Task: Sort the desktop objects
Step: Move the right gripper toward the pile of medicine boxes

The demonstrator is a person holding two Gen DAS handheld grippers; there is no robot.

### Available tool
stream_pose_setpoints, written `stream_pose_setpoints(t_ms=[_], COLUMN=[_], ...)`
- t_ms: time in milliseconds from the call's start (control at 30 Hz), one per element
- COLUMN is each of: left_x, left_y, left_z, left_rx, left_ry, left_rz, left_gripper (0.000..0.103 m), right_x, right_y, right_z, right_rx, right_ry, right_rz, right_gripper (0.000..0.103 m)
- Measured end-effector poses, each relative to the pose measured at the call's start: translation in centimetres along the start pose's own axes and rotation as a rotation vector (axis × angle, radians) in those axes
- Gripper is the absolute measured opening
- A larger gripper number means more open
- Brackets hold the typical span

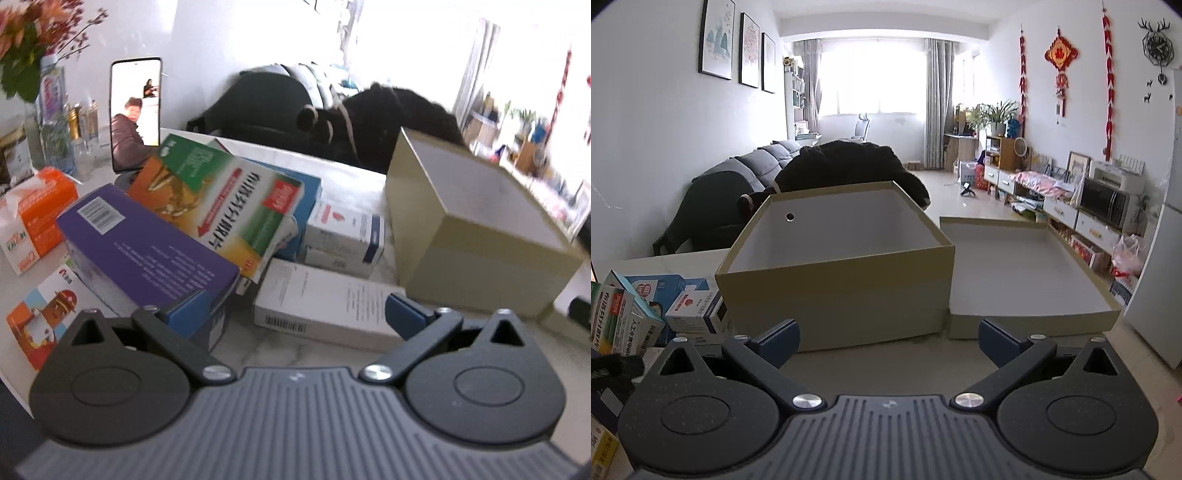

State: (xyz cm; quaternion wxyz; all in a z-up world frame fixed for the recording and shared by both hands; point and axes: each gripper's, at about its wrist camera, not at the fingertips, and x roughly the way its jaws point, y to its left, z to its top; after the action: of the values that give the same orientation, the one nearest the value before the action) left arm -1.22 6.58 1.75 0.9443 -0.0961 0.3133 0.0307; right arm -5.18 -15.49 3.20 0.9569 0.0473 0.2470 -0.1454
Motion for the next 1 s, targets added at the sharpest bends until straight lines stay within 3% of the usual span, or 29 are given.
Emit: stream_pose_setpoints(t_ms=[367, 500, 633, 767, 1000], left_x=[-1.8, -3.0, -2.8, -1.8, -1.9], left_y=[2.0, 2.7, 3.3, 4.8, 7.6], left_z=[0.6, 1.7, 2.5, 2.8, 2.9], left_rx=[-0.053, -0.094, -0.053, -0.006, 0.000], left_ry=[-0.020, -0.060, -0.071, -0.048, -0.104], left_rz=[0.018, 0.056, 0.079, 0.079, 0.082], left_gripper=[0.103, 0.103, 0.103, 0.103, 0.103], right_x=[0.0, -0.1, 0.5, 0.7, 1.2], right_y=[1.1, 2.1, 2.4, 2.6, 4.6], right_z=[0.3, 2.1, 3.1, 1.7, 1.3], right_rx=[-0.018, -0.048, -0.017, -0.039, -0.068], right_ry=[-0.007, -0.033, -0.045, -0.092, -0.087], right_rz=[0.020, 0.092, 0.155, 0.219, 0.239], right_gripper=[0.103, 0.103, 0.103, 0.103, 0.103])
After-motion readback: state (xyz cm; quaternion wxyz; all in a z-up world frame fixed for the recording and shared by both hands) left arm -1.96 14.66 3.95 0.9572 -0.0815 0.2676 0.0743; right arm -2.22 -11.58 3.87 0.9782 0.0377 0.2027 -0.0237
